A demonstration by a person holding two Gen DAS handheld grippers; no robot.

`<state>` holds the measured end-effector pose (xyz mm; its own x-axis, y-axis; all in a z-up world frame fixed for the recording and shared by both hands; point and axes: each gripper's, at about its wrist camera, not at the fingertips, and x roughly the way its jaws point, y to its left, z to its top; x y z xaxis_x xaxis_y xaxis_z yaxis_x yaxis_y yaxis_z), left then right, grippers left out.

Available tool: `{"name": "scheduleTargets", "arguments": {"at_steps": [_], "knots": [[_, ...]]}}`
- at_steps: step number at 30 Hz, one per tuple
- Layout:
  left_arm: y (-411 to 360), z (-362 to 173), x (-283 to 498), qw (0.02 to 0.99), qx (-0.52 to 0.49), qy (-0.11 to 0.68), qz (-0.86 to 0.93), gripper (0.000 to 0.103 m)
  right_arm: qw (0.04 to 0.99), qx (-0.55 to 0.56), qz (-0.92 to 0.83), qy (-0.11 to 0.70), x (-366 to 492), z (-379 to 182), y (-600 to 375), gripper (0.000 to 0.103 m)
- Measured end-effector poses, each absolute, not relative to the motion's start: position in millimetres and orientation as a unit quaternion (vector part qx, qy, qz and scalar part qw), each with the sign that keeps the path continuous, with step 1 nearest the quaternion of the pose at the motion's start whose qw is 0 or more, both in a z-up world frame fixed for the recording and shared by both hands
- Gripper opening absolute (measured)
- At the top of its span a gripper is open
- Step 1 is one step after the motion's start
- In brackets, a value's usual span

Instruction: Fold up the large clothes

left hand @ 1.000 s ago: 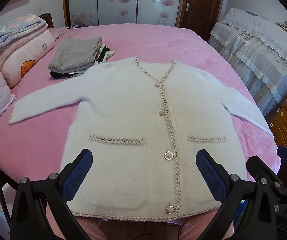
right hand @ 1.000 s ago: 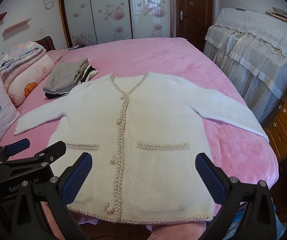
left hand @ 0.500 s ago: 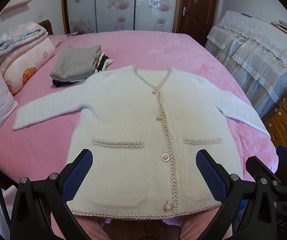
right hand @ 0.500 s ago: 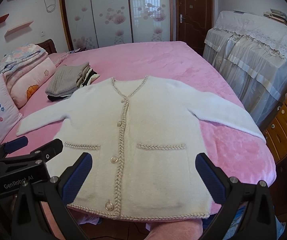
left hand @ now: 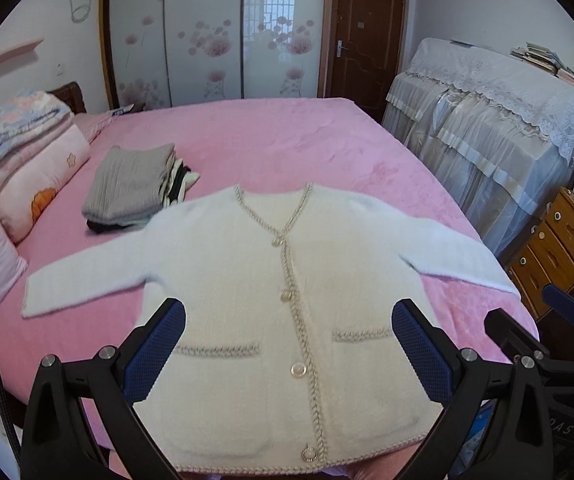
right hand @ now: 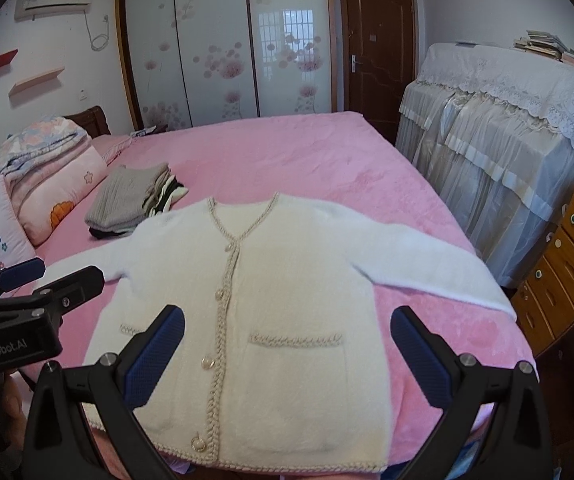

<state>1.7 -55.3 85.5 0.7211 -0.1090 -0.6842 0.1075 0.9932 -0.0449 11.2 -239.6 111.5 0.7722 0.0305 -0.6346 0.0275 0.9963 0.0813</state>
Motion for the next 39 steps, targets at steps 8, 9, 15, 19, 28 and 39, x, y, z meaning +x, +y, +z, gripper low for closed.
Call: {"name": "scheduleTargets", "arguments": {"at_steps": [8,9,15,19,28,39], "knots": [[-120,112,36,0.927,0.075,0.358,-0.084,0.103,0.952,0.045,-0.037,0.300,27,129,-294,0.103],[-132,114,41,0.924,0.084,0.362,-0.095,0.103,0.953,0.044,-0.043,0.297,30,129,-300,0.103],[-201,113,79,0.913,0.092,0.359,-0.171,0.103,0.945,0.057,-0.098,0.307,58,112,-355,0.103],[-248,93,104,0.920,0.110,0.323,-0.194,0.103,0.928,0.084,-0.141,0.334,82,82,-408,0.103],[-339,-4,165,0.900,0.130,0.358,-0.213,0.103,0.866,0.201,-0.206,0.409,111,-17,-526,0.092],[-408,-74,192,0.881,0.150,0.383,-0.236,0.103,0.772,0.399,-0.199,0.453,107,-126,-607,0.080]]}}
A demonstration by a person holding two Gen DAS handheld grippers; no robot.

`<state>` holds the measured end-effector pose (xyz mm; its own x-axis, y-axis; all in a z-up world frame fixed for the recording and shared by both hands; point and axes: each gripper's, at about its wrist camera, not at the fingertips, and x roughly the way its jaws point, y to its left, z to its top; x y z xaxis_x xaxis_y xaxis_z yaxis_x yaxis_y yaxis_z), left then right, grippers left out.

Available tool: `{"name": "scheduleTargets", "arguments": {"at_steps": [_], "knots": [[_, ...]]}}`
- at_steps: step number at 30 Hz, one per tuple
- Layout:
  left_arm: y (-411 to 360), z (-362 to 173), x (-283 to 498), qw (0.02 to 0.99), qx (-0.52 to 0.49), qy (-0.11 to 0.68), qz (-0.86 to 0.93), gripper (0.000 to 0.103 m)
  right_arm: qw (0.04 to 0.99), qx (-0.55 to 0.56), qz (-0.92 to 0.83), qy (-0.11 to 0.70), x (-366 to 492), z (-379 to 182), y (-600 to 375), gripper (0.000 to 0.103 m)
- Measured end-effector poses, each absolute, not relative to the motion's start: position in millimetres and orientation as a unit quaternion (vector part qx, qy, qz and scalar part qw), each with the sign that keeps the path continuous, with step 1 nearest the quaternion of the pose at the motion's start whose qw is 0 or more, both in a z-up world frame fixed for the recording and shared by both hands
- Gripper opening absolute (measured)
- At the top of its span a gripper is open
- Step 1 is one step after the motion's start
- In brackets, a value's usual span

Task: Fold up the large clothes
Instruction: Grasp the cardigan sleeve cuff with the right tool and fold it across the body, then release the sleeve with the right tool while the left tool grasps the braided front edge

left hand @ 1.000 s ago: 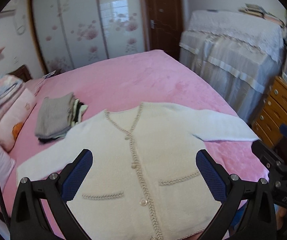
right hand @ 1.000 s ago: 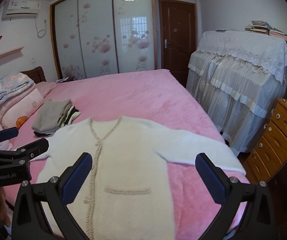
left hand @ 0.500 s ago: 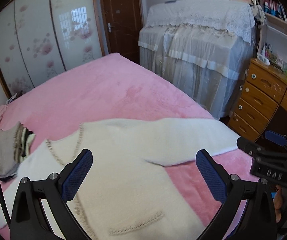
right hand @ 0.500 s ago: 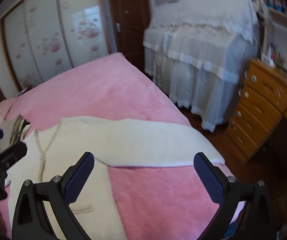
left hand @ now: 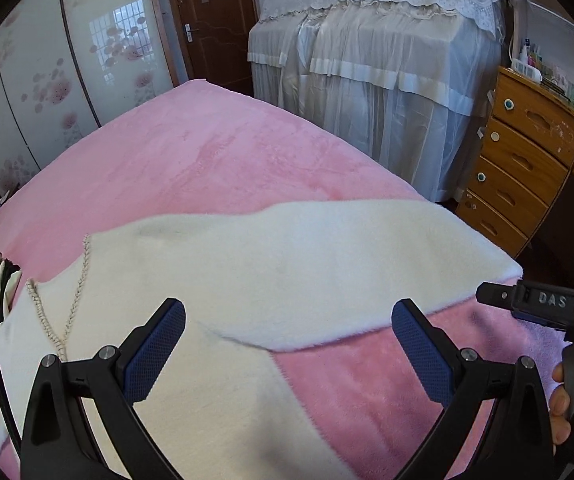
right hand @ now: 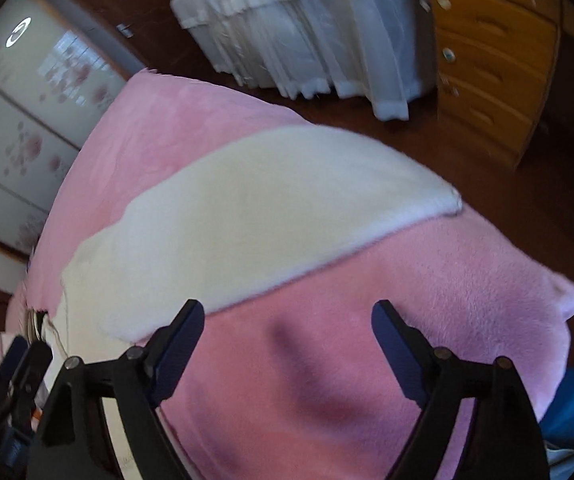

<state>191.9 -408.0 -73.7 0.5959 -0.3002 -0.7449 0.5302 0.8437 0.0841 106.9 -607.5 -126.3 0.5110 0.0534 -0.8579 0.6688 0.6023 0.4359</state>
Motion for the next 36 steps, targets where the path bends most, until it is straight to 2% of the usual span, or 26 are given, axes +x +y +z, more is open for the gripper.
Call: {"name": "scheduleTargets", "arguments": {"at_steps": [2,9,12,14,16,17,20,25,28,32,36], "knots": [[-410,-78,192,0.880,0.141,0.382,-0.246,0.103,0.760,0.428,-0.199,0.446,107,-138,-617,0.075],[-406,-94,201,0.865,0.146,0.415,-0.241,0.103,0.754,0.453,-0.219,0.422,127,-149,-633,0.074],[-394,-100,205,0.862,0.145,0.430,-0.226,0.103,0.751,0.446,-0.239,0.425,138,-152,-636,0.055],[-383,-103,209,0.861,0.136,0.439,-0.219,0.103,0.755,0.431,-0.251,0.425,145,-150,-638,0.030],[-369,-103,214,0.865,0.129,0.439,-0.205,0.103,0.766,0.414,-0.263,0.417,146,-142,-637,0.016],[-362,-103,216,0.868,0.128,0.439,-0.196,0.103,0.779,0.400,-0.264,0.405,146,-133,-633,0.014],[-335,-96,223,0.875,0.122,0.434,-0.179,0.103,0.832,0.319,-0.260,0.372,152,-94,-608,0.009],[-280,-74,226,0.890,0.112,0.413,-0.158,0.103,0.904,0.181,-0.188,0.340,178,-31,-530,0.009],[-235,-64,232,0.897,0.088,0.415,-0.126,0.103,0.927,0.117,-0.119,0.335,197,-11,-468,0.009],[-178,-69,246,0.890,0.052,0.441,-0.101,0.103,0.929,0.072,-0.038,0.361,221,-23,-396,0.009],[-140,-88,254,0.880,0.042,0.466,-0.083,0.103,0.907,0.042,0.015,0.419,238,-67,-337,0.012]]}}
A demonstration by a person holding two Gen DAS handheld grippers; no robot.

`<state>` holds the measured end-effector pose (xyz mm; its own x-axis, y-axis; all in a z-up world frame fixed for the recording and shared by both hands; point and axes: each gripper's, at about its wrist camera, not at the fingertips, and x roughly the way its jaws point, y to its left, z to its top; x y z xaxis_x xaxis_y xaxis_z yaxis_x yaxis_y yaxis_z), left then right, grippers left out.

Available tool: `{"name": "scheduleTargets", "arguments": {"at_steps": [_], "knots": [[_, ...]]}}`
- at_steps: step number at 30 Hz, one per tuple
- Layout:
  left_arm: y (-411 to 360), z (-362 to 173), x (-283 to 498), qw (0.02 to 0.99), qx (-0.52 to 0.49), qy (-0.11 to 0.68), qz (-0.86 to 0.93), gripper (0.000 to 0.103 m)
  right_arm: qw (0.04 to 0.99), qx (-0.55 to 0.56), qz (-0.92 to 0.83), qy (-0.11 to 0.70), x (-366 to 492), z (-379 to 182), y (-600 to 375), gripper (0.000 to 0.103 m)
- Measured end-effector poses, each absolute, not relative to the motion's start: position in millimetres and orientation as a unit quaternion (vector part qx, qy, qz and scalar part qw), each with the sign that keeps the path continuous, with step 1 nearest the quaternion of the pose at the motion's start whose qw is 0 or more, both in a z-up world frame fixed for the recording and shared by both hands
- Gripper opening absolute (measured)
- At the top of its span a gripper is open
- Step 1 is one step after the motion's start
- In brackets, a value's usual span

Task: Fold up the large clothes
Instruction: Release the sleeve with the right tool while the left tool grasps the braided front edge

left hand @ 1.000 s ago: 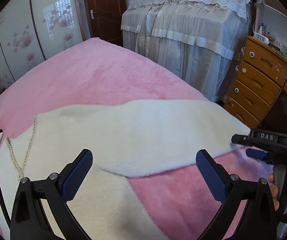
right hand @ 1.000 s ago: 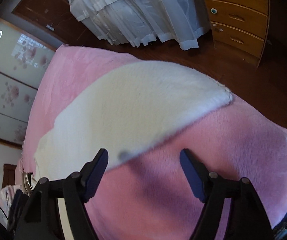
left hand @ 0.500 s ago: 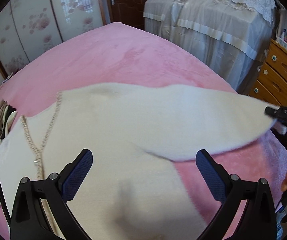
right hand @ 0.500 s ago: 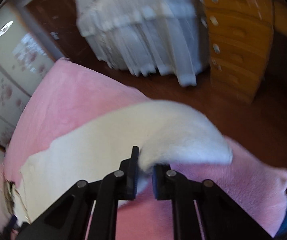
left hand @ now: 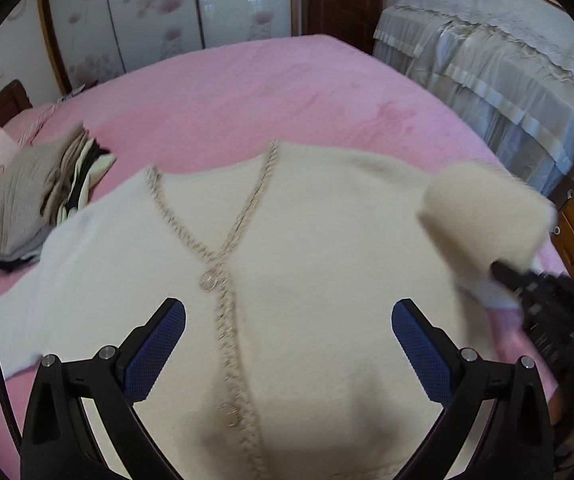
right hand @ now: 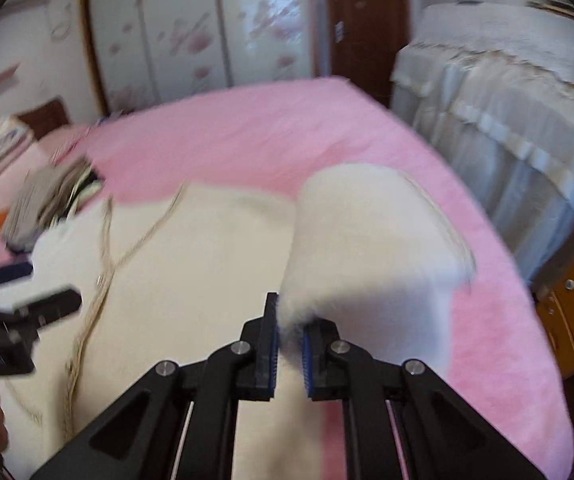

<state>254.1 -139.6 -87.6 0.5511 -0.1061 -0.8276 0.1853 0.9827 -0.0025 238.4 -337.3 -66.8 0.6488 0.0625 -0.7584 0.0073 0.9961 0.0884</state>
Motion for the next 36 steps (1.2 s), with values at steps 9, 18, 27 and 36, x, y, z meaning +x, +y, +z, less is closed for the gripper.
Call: {"name": "scheduleTargets", "arguments": {"at_steps": [9,18,27,36], "knots": [[-117,-128,262,0.852,-0.023,0.511,-0.117,0.103,0.881,0.058,0.053,0.466,227,-120,-317,0.047],[-147,-139,267,0.824,-0.058,0.524,-0.205,0.103,0.889,0.102,0.041,0.445,195,-95,-339,0.051],[-172,-187,291,0.756,-0.159,0.587,-0.242,0.067,0.883,0.146,0.029,0.445,166,-97,-364,0.051],[-203,-166,289,0.794,-0.131,0.546,-0.234,0.015,0.872,0.155,-0.003,0.465,168,-116,-385,0.051]]}}
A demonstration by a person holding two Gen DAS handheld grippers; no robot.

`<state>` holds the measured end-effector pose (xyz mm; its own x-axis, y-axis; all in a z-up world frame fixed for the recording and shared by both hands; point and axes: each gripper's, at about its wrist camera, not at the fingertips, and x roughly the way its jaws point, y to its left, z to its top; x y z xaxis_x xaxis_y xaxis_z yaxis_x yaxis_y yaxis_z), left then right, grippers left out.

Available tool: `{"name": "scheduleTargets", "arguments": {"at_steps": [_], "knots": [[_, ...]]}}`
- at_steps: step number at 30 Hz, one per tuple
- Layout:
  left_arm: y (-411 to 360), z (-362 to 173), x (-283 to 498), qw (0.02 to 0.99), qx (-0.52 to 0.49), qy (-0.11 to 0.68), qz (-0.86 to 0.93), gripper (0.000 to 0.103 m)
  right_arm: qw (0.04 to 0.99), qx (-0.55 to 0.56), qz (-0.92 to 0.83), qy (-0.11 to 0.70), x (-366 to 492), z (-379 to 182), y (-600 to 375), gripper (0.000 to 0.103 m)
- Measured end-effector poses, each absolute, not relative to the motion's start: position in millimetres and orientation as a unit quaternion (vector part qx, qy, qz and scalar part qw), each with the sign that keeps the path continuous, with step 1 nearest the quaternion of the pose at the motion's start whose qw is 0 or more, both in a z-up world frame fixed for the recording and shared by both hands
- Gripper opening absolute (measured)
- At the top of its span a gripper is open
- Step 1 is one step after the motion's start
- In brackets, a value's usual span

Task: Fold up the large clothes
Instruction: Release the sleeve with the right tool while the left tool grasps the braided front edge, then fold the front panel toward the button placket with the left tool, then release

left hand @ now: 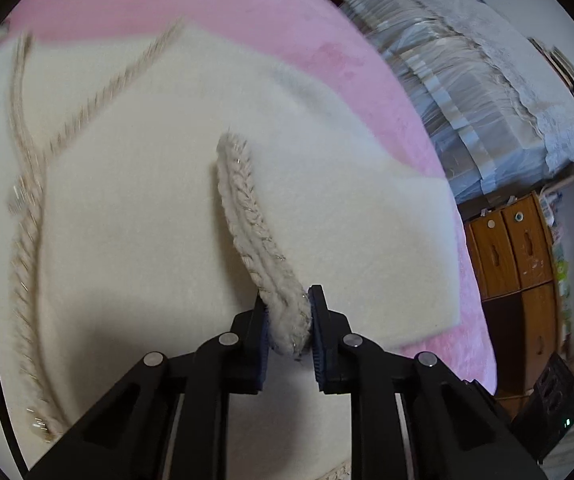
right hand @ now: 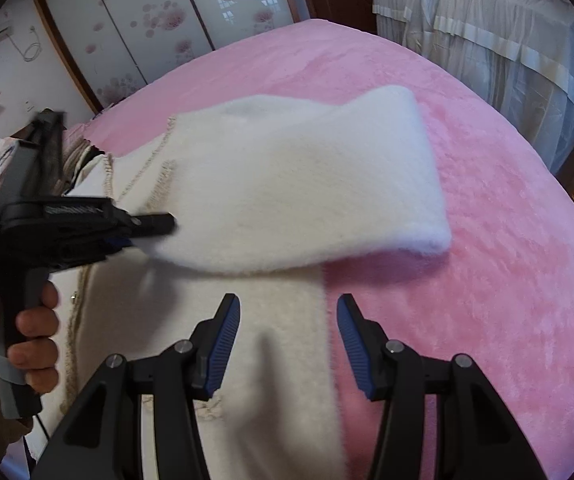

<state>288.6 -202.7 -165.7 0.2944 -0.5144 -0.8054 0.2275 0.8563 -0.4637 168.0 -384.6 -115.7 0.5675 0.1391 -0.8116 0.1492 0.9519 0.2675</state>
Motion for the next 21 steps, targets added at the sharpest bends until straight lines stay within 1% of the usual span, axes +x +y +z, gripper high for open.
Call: {"name": "scheduleTargets", "arguments": {"at_steps": [4,11,15,18,19,20,21], "knots": [[-211,-110,286,0.828,-0.095,0.496,-0.245,0.015,0.865,0.167,-0.021,0.473,172,-124,-399,0.051],[-194,-21,302,0.865,-0.093,0.427,-0.245,0.015,0.856,0.202,-0.039,0.474,201,-130,-417,0.051],[-176,11,318,0.880,-0.085,0.410,-0.225,0.015,0.858,0.198,-0.046,0.472,225,-129,-412,0.051],[-154,20,328,0.882,-0.092,0.413,-0.208,0.015,0.864,0.188,-0.042,0.465,243,-128,-403,0.051],[-142,21,330,0.882,-0.095,0.414,-0.202,0.015,0.866,0.178,-0.045,0.464,247,-127,-399,0.049],[-129,21,332,0.882,-0.098,0.417,-0.196,0.015,0.871,0.161,-0.050,0.462,252,-125,-394,0.039],[-118,18,332,0.882,-0.100,0.420,-0.190,0.015,0.875,0.143,-0.055,0.460,256,-123,-389,0.035]]}}
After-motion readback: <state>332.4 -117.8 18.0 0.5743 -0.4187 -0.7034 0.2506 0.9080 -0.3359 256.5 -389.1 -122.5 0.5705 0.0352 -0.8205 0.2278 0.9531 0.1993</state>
